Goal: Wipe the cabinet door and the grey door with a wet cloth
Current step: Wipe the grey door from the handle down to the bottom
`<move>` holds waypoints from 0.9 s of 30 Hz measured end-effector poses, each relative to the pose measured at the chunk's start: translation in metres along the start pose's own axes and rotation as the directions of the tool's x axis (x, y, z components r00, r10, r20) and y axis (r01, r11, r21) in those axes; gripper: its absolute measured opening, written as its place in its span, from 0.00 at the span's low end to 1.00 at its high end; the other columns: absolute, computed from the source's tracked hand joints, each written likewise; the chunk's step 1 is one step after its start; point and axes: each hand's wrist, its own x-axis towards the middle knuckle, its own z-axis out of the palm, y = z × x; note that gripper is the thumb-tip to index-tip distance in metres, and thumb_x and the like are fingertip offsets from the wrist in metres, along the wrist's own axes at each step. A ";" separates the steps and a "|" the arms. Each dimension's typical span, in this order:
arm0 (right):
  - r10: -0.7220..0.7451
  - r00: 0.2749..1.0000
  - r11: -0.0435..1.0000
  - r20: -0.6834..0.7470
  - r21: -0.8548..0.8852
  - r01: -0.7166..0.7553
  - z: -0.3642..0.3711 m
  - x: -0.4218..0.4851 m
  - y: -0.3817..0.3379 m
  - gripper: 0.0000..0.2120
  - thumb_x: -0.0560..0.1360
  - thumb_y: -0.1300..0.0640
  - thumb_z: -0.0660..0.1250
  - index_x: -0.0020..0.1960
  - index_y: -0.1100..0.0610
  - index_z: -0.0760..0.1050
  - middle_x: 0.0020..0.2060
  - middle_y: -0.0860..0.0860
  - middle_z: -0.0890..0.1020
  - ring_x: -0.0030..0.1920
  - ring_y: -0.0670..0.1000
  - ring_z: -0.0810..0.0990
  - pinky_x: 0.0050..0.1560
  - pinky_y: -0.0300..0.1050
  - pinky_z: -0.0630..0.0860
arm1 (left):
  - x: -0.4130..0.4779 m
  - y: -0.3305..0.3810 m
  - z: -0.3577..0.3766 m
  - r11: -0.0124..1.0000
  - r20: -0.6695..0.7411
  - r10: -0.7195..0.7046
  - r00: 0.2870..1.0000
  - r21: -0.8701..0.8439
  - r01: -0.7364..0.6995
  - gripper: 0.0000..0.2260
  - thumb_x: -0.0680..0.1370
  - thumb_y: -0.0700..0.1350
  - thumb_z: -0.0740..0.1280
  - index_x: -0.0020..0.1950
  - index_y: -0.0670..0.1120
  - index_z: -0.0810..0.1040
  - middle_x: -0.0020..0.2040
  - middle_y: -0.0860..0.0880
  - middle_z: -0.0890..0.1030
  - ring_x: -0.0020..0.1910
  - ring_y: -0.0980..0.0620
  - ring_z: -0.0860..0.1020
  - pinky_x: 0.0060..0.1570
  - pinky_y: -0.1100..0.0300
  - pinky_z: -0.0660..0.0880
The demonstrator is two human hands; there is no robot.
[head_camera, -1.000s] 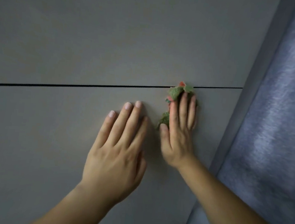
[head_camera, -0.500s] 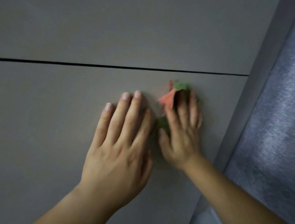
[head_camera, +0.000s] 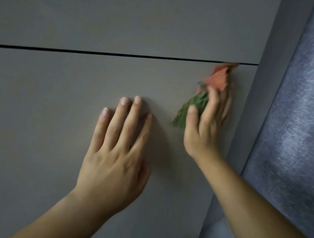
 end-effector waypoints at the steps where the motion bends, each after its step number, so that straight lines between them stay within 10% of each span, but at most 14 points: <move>1: 0.094 0.994 0.996 -0.056 0.012 -0.093 0.004 0.010 -0.005 0.26 0.81 0.51 0.55 0.75 0.64 0.64 0.76 0.67 0.64 0.77 0.69 0.58 0.77 0.65 0.55 | 0.000 0.001 0.002 1.000 0.001 -0.002 1.000 0.005 0.002 0.37 0.71 0.48 0.68 0.79 0.39 0.65 0.82 0.37 0.55 0.82 0.36 0.51 0.80 0.38 0.49; 9: -0.296 0.900 0.936 0.320 -0.090 0.340 -0.005 -0.083 0.008 0.26 0.84 0.45 0.44 0.80 0.51 0.51 0.80 0.57 0.55 0.81 0.64 0.45 0.79 0.64 0.45 | -0.010 0.012 0.014 0.999 -0.017 0.038 0.999 -0.012 -0.038 0.36 0.71 0.47 0.69 0.78 0.40 0.67 0.82 0.37 0.57 0.82 0.35 0.54 0.79 0.38 0.50; 16: 0.215 0.974 0.972 0.068 -0.114 -0.207 -0.015 -0.024 0.081 0.33 0.80 0.51 0.50 0.79 0.67 0.55 0.78 0.69 0.56 0.78 0.68 0.55 0.79 0.61 0.52 | -0.017 0.012 0.022 0.999 -0.012 0.052 0.999 0.004 -0.052 0.38 0.69 0.47 0.69 0.78 0.38 0.67 0.82 0.38 0.56 0.82 0.36 0.54 0.79 0.36 0.51; 27: -0.070 0.993 0.977 0.099 -0.194 0.088 -0.019 0.004 0.048 0.33 0.78 0.45 0.55 0.79 0.59 0.62 0.78 0.66 0.62 0.78 0.70 0.55 0.78 0.67 0.50 | -0.017 0.016 0.025 0.999 -0.017 0.042 0.999 0.027 -0.042 0.37 0.69 0.47 0.68 0.78 0.39 0.67 0.82 0.37 0.57 0.81 0.35 0.55 0.78 0.35 0.52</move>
